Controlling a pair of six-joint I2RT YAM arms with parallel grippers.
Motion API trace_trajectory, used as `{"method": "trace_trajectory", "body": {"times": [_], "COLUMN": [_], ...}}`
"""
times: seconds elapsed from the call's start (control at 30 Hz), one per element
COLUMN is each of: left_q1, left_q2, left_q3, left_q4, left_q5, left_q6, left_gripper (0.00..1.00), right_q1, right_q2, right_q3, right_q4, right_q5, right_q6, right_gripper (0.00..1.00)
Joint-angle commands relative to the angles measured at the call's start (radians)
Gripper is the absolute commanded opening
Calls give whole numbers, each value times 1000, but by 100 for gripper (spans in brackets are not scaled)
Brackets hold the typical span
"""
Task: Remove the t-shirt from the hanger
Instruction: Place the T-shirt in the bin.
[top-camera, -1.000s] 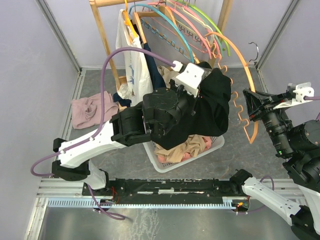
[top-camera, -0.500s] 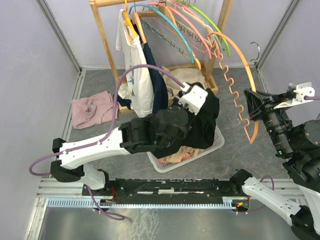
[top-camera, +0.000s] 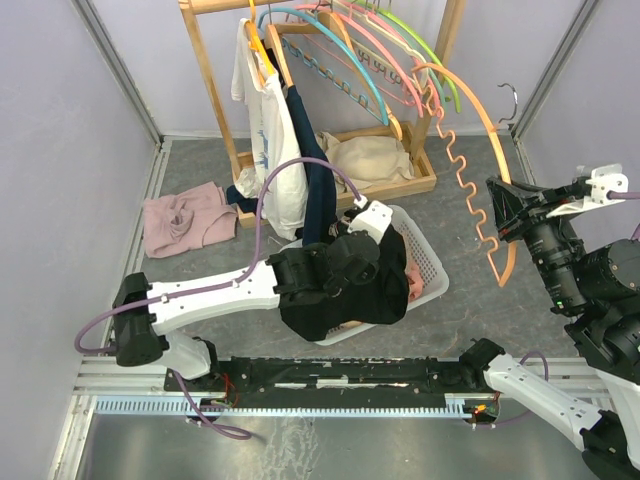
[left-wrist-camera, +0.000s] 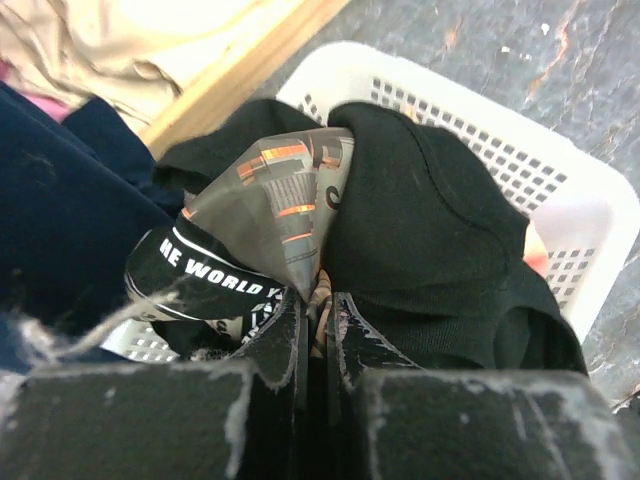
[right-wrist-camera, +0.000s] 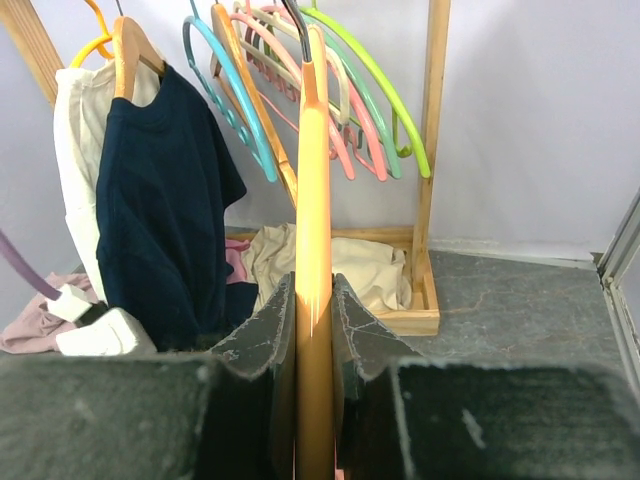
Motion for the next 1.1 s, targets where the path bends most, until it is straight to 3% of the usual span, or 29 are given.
{"method": "trace_trajectory", "body": {"times": [0.0, 0.33, 0.73, 0.87, 1.0, 1.07], "left_q1": [28, 73, 90, 91, 88, 86], "left_q2": [24, 177, 192, 162, 117, 93], "left_q3": [-84, -203, -145, -117, -93, -79], "left_q4": [155, 282, 193, 154, 132, 124], "left_q5": [93, 306, 365, 358, 355, 347], "left_q6": [-120, -209, -210, -204, -192, -182], "left_gripper": [3, 3, 4, 15, 43, 51], "right_q1": [1, 0, 1, 1, 1, 1], "right_q2": [20, 91, 224, 236, 261, 287], "right_q3": [27, 52, 122, 121, 146, 160], "right_q4": [93, 156, 230, 259, 271, 269], "right_q5": [-26, -112, -252, -261, -277, -287], "right_q6": [-6, -13, -9, -3, -11, -18], "right_gripper": [1, 2, 2, 2, 2, 2]}}
